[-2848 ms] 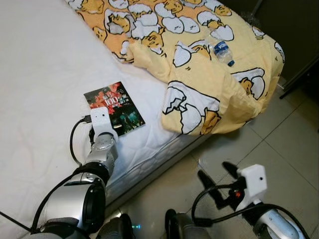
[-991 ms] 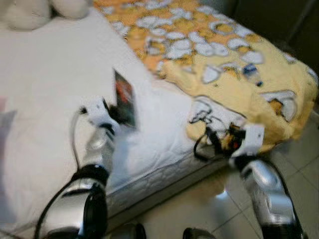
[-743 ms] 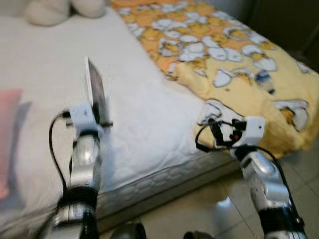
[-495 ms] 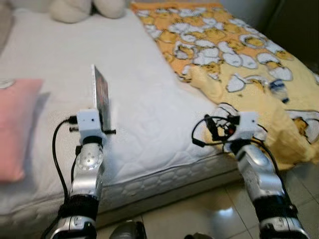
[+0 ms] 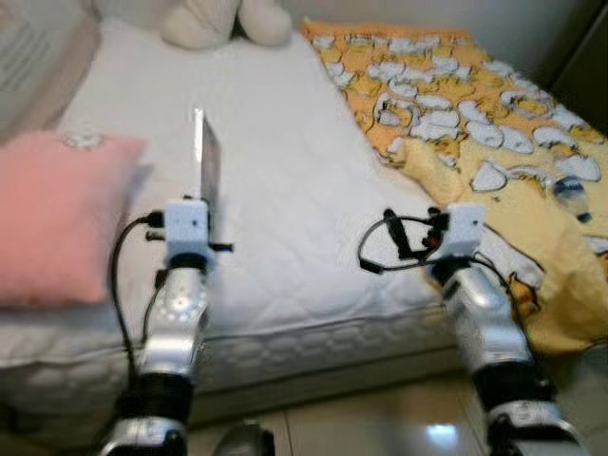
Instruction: Clean up the room
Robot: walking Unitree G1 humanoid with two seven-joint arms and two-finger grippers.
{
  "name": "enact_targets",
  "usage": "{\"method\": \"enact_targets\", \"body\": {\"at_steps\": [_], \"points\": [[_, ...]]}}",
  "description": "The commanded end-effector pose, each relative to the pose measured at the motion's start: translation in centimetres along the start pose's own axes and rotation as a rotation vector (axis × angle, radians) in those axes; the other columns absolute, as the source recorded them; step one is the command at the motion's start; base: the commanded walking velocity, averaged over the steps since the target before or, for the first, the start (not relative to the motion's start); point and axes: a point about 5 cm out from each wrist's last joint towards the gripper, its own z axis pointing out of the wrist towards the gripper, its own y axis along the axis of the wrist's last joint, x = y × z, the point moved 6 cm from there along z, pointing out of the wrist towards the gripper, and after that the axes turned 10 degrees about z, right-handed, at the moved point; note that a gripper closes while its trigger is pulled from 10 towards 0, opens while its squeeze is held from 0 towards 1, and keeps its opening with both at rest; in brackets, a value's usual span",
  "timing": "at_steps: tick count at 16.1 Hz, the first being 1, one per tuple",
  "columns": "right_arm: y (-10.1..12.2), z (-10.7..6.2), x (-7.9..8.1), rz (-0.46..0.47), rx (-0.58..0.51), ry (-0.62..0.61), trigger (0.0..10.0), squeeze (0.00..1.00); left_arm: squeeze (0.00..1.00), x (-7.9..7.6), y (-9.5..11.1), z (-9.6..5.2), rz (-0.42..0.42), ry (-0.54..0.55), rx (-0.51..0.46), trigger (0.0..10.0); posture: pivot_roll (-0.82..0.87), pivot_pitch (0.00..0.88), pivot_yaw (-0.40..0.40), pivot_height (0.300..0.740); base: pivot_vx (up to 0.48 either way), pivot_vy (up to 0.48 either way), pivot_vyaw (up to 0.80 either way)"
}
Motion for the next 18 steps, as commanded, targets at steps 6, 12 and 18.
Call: {"method": "enact_targets", "body": {"at_steps": [6,12,18], "points": [[5.0,-0.7,-1.7,-0.109,-0.19,-0.068,10.0,0.0,0.0,-2.3,3.3,0.2,-0.057,-0.065,-0.115,0.0,-0.04,0.0,-0.027,0.74,0.0,0.0,0.0],[3.6,-0.2,-0.9,-0.067,-0.136,-0.033,10.0,0.04,0.0,-4.4,4.7,0.4,-0.048,-0.133,-0.151,0.0,-0.03,0.0,-0.038,0.74,0.0,0.0,0.0],[1.4,0.2,-0.2,-0.089,-0.032,-0.018,10.0,0.0,0.0,-3.9,3.2,1.4,-0.09,-0.108,-0.063,10.0,-0.04,0.0,-0.031,0.74,0.0,0.0,0.0]]}}
